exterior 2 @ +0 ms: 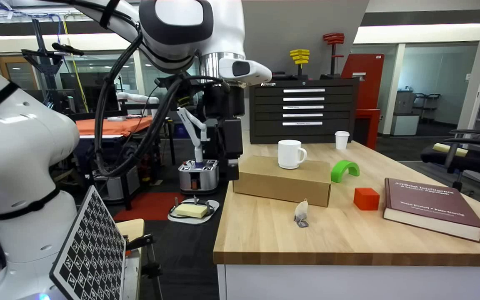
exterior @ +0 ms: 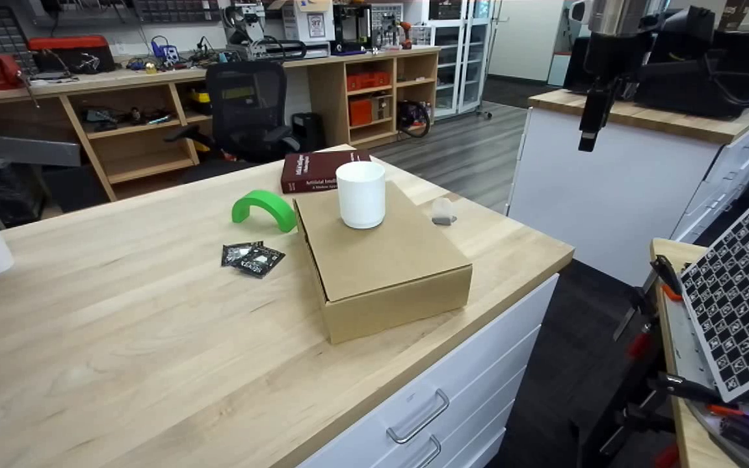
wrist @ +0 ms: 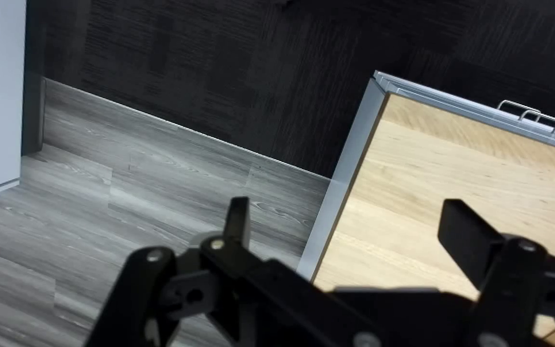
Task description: Put the tea bag in the mug
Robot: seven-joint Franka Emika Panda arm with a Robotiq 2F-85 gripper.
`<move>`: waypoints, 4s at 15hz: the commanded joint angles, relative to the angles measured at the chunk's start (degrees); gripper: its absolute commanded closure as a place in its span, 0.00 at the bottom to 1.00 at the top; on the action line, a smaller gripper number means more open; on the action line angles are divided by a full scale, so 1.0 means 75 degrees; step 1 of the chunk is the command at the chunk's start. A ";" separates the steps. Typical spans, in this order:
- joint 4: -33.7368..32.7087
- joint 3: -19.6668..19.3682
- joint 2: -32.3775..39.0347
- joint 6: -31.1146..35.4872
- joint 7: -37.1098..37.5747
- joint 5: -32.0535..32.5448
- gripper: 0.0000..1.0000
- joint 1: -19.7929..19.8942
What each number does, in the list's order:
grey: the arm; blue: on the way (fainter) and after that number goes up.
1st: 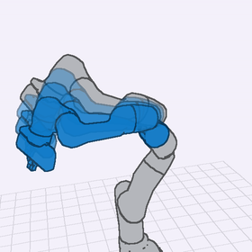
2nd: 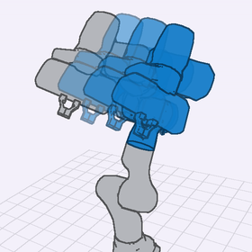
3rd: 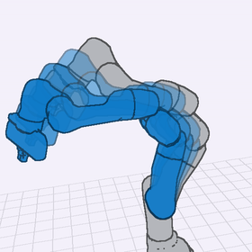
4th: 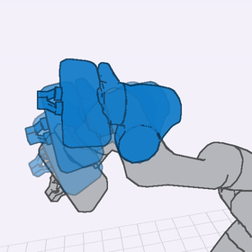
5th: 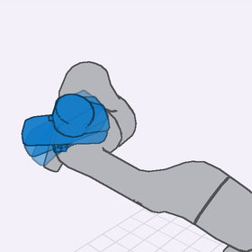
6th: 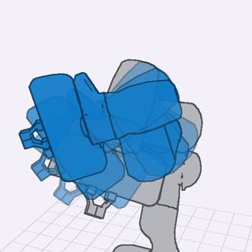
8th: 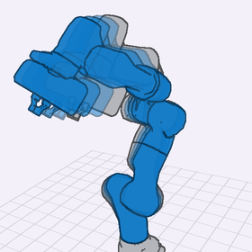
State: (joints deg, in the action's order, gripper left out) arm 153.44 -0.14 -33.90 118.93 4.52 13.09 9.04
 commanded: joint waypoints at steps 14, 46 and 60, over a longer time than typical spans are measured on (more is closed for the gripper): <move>-0.0996 0.0132 0.2365 0.2428 -0.0027 0.0043 0.00 -0.0257; -0.4478 0.0107 0.6543 0.1242 -0.1612 -0.0711 0.00 -0.0859; -0.4885 0.0065 0.7073 0.1268 -0.2048 -0.0792 0.00 -0.0828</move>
State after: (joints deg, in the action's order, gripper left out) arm 118.58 0.33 17.08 129.40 -8.46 7.84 3.03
